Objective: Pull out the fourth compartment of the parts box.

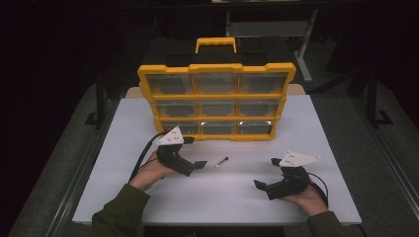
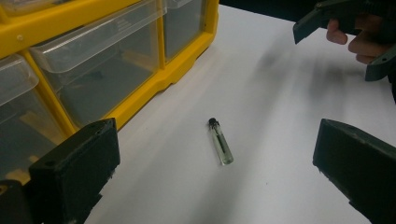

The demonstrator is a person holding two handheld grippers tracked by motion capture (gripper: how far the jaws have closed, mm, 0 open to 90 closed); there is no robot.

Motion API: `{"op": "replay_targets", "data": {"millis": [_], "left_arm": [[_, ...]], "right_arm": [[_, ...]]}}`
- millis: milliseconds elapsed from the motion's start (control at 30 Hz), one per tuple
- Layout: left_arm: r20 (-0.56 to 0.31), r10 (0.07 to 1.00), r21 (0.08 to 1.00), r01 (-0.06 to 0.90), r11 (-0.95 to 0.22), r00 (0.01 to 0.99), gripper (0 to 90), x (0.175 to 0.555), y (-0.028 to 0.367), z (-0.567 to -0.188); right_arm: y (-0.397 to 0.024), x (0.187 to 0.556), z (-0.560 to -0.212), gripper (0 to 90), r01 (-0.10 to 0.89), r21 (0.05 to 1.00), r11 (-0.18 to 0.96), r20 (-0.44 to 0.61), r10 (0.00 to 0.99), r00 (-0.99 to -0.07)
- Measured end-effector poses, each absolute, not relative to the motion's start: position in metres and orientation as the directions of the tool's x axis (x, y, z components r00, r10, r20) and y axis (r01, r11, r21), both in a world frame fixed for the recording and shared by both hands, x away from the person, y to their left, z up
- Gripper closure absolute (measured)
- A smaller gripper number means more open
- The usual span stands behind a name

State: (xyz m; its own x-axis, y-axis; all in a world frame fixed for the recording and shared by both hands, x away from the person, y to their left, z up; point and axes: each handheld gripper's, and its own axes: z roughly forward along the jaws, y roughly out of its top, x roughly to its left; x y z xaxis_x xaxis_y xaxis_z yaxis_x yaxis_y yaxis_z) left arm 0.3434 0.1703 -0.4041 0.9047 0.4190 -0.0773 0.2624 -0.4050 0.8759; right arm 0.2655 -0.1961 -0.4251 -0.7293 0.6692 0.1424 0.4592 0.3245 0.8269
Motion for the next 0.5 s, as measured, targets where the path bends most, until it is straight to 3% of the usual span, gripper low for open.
{"op": "replay_targets", "data": {"millis": [500], "left_arm": [[-0.082,0.384,0.883,0.245,-0.400,0.920,0.4,0.350,0.153,-0.406]], "right_arm": [[-0.196,0.266,-0.429,0.0,0.471,0.818,0.330,0.149,0.670,-0.727]]}}
